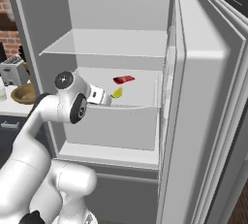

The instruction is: Grab a lemon wedge from the fridge and one ice cube from the ice bowl, and put them in the glass of lemonade.

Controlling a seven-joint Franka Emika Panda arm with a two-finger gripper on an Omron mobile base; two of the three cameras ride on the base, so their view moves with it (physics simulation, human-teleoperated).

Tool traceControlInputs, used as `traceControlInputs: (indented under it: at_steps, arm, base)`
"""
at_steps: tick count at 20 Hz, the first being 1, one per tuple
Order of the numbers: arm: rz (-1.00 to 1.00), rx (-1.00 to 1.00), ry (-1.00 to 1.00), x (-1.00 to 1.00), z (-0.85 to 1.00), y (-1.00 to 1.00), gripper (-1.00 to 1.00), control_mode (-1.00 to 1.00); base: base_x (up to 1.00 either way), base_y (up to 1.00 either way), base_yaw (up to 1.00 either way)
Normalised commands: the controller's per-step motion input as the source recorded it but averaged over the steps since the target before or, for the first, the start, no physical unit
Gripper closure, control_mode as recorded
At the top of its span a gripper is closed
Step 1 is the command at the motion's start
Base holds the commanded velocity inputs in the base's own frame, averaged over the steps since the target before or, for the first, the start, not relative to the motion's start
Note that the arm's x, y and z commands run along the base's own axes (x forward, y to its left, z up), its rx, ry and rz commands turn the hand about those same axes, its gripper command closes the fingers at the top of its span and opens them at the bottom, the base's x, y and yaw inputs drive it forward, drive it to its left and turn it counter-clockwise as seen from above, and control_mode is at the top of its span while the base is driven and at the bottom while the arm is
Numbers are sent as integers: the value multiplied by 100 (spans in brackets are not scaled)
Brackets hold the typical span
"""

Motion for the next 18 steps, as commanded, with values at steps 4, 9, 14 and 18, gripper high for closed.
traceControlInputs:
  at_steps: [4, 9, 14, 18]
  arm:
    - [0, -1, -6, 38, -14, 0, -100, -100]
    - [0, 0, 2, 30, 0, 0, -100, -100]
    - [0, 0, 17, 27, 0, 0, -100, -100]
    - [0, 0, 10, 26, -1, 0, -100, -100]
  base:
    - [0, 0, 0]
    - [0, 0, 0]
    - [0, 0, 0]
    - [0, 0, 0]
